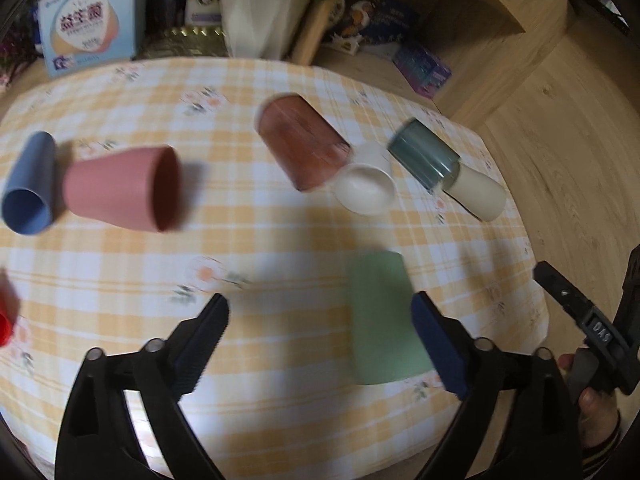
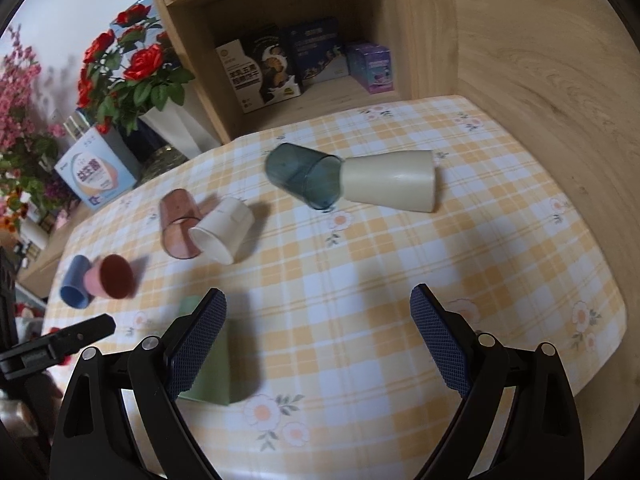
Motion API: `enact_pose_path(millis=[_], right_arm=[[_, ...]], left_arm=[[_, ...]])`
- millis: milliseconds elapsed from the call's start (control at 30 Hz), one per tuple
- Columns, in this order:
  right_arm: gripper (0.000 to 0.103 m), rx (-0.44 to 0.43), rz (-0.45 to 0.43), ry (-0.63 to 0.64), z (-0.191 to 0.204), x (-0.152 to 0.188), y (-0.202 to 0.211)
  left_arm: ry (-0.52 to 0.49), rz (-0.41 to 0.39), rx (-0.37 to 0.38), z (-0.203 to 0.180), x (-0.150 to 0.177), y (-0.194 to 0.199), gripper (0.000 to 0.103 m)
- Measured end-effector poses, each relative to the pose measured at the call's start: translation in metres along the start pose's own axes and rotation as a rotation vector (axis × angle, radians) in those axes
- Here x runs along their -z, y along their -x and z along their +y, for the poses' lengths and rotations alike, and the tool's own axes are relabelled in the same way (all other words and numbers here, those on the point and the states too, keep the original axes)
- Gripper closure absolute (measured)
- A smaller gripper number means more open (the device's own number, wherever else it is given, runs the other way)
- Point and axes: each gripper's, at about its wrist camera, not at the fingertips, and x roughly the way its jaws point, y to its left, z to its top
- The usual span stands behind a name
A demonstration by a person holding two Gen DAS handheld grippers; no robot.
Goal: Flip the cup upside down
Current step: 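Lower the green cup onto the table and open the left tool, then move the right tool to the green cup and close around it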
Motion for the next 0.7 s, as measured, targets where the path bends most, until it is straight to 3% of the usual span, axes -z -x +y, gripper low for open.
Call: enact_pose_path(millis=[167,367,533,700], right_arm=[[0.013,-0.004,0.020,0.029,0.014,-0.001,-0.005],[0.013,-0.020,0.082,0.076,0.033,-0.001,-0.019],[0.013,-0.051,0.204,0.097,0.055,-0.004,-0.047],[0.013,-0.058,0.320,0.181,0.088,-0.004,-0.079]], left_arm=[[-0.024,-0.063,-0.086,0.026,0.005,0.014,0.006],[-0.030,-0.098,-0.113,0.053,0.013,0.029,0.006],[-0.046,-0.164,-0.138,0.072,0.017,0.046,0.006],[0.004,-0.223,-0.147,0.099,0.018,0.063,0.006]])
